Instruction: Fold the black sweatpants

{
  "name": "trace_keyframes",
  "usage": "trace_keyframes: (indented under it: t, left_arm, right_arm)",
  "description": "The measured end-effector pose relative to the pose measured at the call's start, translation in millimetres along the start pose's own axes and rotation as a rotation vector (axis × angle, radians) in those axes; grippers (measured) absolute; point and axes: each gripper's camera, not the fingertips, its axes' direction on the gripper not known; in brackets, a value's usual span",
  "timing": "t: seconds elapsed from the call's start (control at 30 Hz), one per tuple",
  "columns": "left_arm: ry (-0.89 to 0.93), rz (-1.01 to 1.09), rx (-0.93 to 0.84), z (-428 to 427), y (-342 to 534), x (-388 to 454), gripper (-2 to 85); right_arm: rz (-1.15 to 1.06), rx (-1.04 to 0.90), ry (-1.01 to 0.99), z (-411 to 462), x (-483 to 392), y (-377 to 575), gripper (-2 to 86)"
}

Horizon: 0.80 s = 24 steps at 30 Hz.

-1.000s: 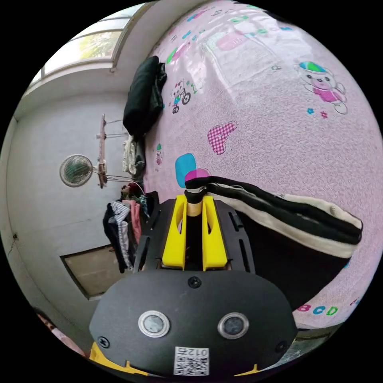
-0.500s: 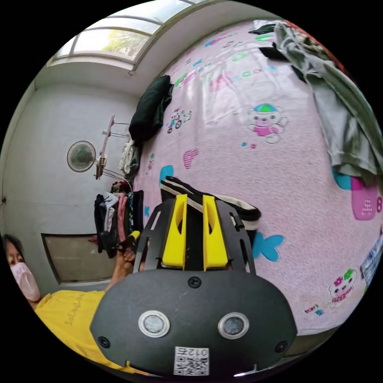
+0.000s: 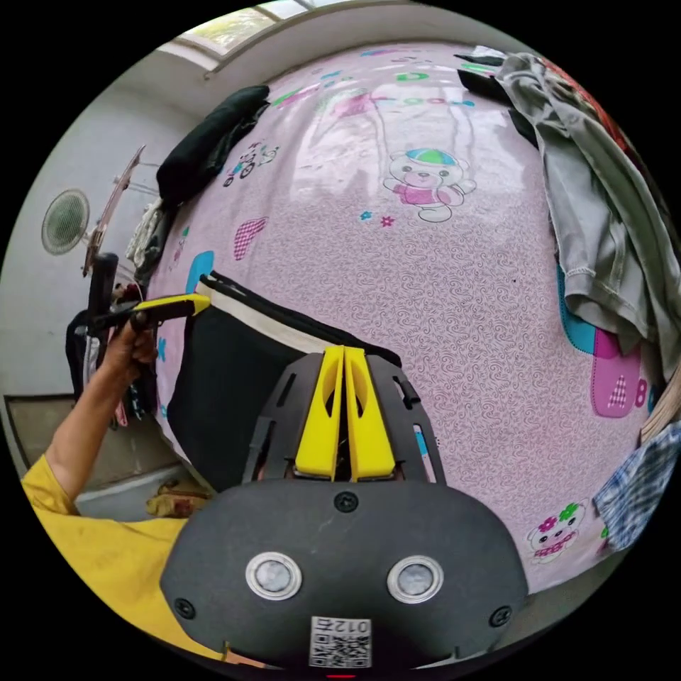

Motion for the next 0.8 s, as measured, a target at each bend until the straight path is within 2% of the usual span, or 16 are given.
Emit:
trace_keyframes:
  t: [0.1,0.2,0.33,0.4,0.53,0.63,0.73,0.8]
  left_arm:
    - [0.056,-0.031,0.019,-1.3,-3.7,-5.0,0.4]
    - [-0.025,-0.015,0.078,-24.0,6.0,12.0,0.4]
    - [-0.086,0.068,0.134,-46.4,33.7,52.0,0.4]
    - [-0.209,0.087,0.095,-38.2,45.5,68.5,0.4]
    - [-0.299,0.037,-0.027,-4.3,41.4,56.1,0.5]
    - [-0.317,-0.02,-0.072,12.9,37.9,39.7,0.5]
    - [-0.329,-0.072,0.008,-7.2,42.7,48.0,0.5]
    - [-0.323,-0.004,0.085,-32.7,54.3,76.8,0.5]
  right_arm:
    - [-0.011,-0.034,-0.008,8.8,2.9,-5.7,-0.1]
    - [-0.013,0.0,-0.07,0.8,8.9,3.7,0.1]
    - [-0.164,0.106,-0.123,-24.6,-5.0,46.4,0.4]
    - [-0.216,0.073,-0.121,-17.2,-9.9,61.3,0.5]
    - [-0.193,0.004,0.064,28.2,1.0,61.0,0.4]
    - [-0.099,-0.018,0.006,49.0,16.8,53.4,0.2]
    - [-0.124,0.001,0.044,44.8,11.1,60.2,0.3]
    - [-0.187,0.036,0.06,34.7,1.4,73.2,0.3]
